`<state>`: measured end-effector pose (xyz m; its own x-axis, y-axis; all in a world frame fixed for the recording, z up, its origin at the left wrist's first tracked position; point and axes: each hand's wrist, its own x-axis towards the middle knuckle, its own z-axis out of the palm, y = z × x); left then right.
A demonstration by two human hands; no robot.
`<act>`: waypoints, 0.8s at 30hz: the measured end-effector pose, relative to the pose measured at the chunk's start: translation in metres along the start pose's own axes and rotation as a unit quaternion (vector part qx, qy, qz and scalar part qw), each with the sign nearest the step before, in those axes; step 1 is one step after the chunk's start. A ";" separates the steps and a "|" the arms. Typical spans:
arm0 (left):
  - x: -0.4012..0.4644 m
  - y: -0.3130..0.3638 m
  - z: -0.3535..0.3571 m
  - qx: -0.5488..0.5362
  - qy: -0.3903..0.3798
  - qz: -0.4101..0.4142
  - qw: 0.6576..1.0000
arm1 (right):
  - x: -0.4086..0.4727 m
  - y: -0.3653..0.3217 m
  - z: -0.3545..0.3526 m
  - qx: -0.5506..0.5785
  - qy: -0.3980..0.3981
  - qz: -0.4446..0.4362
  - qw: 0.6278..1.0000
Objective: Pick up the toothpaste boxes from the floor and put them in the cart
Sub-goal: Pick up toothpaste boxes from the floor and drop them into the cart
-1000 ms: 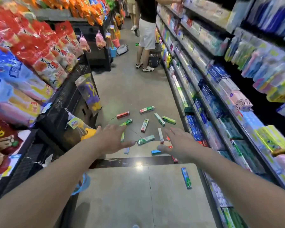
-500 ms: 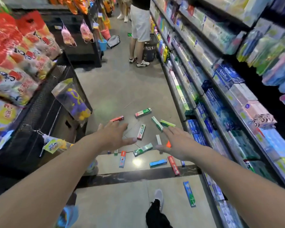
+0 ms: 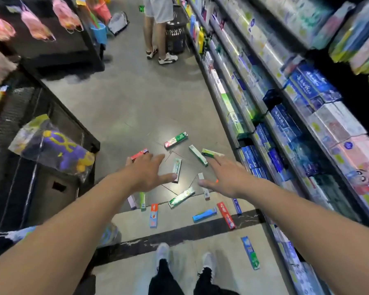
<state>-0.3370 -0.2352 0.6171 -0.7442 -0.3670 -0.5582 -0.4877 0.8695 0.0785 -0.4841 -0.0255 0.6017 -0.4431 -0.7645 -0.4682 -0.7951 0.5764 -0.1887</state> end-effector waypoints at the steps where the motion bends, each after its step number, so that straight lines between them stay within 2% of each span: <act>1: 0.018 -0.002 -0.002 0.002 -0.004 0.010 1.000 | 0.011 0.004 0.003 0.005 0.001 0.007 1.000; 6: 0.108 -0.004 0.012 0.035 -0.035 0.068 0.996 | 0.058 0.026 0.029 0.067 -0.023 0.078 0.994; 11: 0.206 -0.002 0.076 0.005 -0.058 0.099 0.993 | 0.108 0.061 0.092 0.116 -0.020 0.140 0.983; 15: 0.280 0.004 0.172 -0.011 -0.085 0.103 0.991 | 0.158 0.095 0.198 0.151 -0.011 0.215 0.965; 18: 0.336 0.004 0.260 0.012 -0.090 0.102 0.991 | 0.199 0.116 0.297 0.196 -0.039 0.280 0.939; 24: 0.444 -0.009 0.431 0.026 -0.123 0.109 0.986 | 0.282 0.141 0.499 0.332 -0.084 0.403 0.849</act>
<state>-0.4664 -0.2630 0.0122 -0.6926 -0.0850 -0.7163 -0.3001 0.9370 0.1789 -0.5145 -0.0160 0.0122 -0.6220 -0.0251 -0.7826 0.1719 0.9707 -0.1677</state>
